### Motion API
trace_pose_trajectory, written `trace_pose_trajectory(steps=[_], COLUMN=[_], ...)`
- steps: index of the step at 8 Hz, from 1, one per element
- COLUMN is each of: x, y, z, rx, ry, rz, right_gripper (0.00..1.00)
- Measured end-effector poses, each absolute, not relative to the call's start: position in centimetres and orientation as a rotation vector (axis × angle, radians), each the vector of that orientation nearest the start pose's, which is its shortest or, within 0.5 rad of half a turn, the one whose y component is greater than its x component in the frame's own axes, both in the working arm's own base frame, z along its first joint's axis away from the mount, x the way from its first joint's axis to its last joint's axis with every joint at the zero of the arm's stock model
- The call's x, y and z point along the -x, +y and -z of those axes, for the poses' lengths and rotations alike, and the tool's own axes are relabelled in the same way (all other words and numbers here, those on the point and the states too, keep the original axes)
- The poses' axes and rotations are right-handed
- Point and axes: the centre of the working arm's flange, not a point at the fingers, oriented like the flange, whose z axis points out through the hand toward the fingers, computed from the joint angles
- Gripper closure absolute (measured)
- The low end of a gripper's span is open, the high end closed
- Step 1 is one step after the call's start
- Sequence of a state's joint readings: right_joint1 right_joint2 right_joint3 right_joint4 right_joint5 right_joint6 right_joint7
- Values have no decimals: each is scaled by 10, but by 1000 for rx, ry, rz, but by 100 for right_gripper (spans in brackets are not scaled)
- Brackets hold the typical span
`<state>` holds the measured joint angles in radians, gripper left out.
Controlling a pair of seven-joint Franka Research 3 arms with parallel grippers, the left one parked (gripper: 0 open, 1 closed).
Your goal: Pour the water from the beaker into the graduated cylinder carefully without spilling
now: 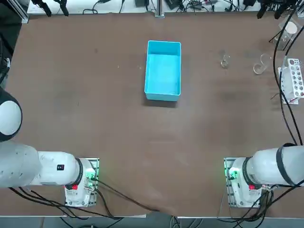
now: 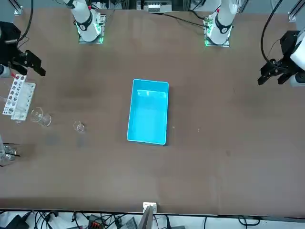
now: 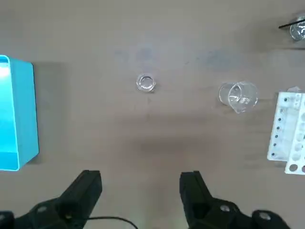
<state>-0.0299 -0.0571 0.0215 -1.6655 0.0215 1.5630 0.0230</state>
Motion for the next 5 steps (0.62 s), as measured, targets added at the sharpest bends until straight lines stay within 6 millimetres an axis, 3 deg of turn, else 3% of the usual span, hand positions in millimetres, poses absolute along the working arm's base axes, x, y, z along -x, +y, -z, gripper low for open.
trace_pose_trajectory(steps=[5], x=[-533], y=[-2], z=[-603], rx=[3118], ry=[49], rz=[-138], right_gripper=[0])
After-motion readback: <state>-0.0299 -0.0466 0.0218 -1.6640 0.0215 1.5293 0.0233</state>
